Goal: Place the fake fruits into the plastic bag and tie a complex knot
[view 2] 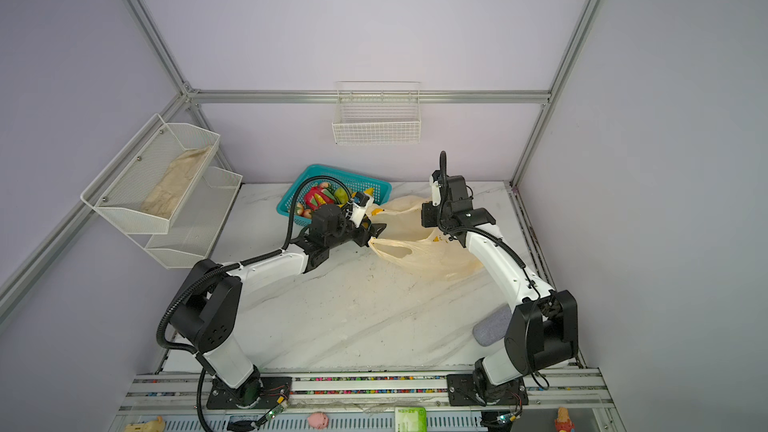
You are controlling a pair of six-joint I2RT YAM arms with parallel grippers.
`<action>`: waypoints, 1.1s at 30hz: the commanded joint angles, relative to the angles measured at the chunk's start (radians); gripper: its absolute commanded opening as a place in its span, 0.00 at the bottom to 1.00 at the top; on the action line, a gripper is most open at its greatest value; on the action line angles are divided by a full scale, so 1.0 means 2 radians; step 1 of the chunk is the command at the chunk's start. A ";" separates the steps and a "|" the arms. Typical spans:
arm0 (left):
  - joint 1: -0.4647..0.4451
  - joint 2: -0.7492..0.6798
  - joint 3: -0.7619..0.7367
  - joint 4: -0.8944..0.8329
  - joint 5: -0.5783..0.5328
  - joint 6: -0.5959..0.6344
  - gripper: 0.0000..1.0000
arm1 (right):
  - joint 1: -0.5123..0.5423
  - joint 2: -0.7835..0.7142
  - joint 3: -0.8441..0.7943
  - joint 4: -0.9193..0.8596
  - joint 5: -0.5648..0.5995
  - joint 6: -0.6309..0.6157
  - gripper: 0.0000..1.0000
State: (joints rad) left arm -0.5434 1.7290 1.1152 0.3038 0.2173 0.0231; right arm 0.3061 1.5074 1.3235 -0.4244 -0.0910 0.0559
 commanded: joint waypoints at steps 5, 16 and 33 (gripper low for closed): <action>0.022 -0.011 0.063 0.014 0.054 0.078 0.86 | -0.002 -0.005 0.006 -0.026 0.008 -0.025 0.00; 0.026 0.007 0.092 0.023 0.153 0.077 0.58 | -0.002 0.008 0.012 -0.022 -0.001 -0.029 0.00; 0.040 0.038 0.108 -0.051 0.100 -0.134 0.11 | 0.001 -0.031 -0.044 0.035 0.146 -0.045 0.00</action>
State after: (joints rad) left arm -0.4847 1.7973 1.2236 0.2367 0.3790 -0.1623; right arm 0.3157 1.4567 1.2602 -0.4034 0.1589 -0.0177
